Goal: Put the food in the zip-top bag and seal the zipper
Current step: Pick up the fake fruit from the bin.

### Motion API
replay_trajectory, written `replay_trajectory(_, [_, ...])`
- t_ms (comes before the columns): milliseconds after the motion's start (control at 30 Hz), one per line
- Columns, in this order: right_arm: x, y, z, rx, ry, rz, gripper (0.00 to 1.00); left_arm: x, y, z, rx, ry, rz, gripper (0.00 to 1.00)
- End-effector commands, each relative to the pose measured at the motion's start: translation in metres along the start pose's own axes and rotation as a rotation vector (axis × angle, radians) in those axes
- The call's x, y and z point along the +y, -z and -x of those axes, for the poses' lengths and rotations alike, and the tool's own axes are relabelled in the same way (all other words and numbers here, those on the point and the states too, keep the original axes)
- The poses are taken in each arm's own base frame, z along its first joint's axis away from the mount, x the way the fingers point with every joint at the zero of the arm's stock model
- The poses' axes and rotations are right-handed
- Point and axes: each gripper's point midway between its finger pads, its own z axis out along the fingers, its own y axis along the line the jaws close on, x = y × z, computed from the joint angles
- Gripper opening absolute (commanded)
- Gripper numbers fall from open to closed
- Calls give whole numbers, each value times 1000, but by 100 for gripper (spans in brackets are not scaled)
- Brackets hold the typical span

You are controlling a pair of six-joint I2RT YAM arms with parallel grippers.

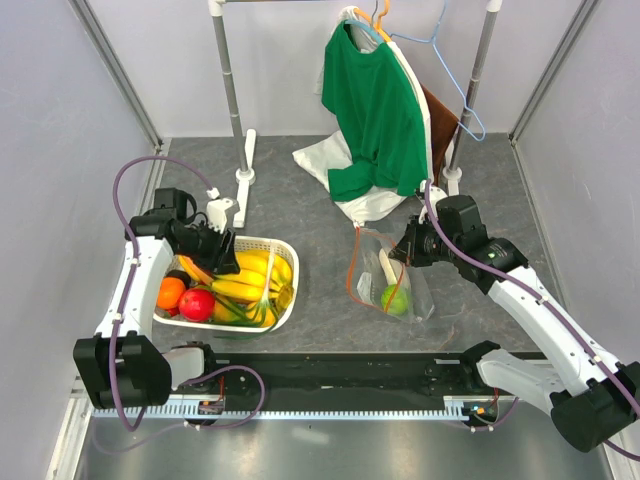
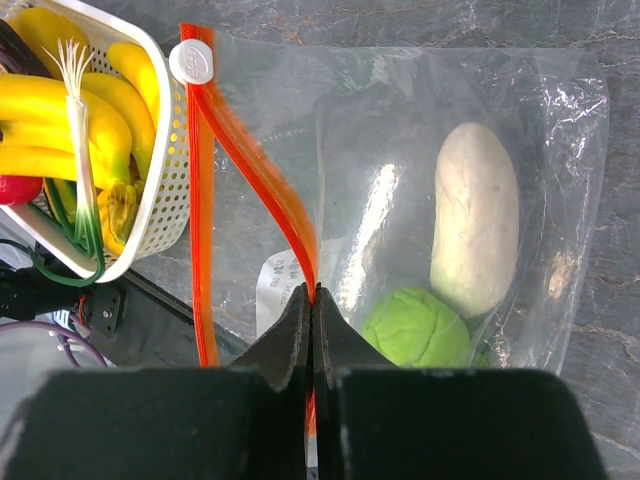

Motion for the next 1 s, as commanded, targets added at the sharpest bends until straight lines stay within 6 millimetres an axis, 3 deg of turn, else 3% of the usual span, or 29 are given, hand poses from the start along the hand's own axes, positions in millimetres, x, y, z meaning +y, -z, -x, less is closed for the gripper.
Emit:
replay_trajectory(0, [9, 5, 15, -46, 27, 24, 0, 5, 3, 12, -43, -5, 38, 45])
replay_trajectory(67, [9, 4, 16, -48, 25, 23, 0, 4, 8, 12, -41, -12, 47, 35])
replay_trajectory(233, [9, 5, 17, -51, 29, 23, 0, -2, 33, 23, -73, -66, 99, 20])
replay_trajectory(267, [10, 5, 17, -52, 31, 25, 0, -2, 39, 23, -68, -74, 116, 12])
replay_trajectory(367, [9, 5, 17, -51, 32, 24, 0, 1, 63, 31, -96, -126, 207, 8])
replay_trajectory(467, [11, 5, 18, -53, 34, 30, 0, 3, 89, 42, -132, -174, 304, 4])
replay_trajectory(767, [15, 6, 23, -63, 31, 40, 0, 24, 137, 60, -202, -207, 564, 2])
replay_trajectory(967, [14, 6, 23, -63, 34, 39, 0, 35, 171, 88, -325, -218, 720, 2])
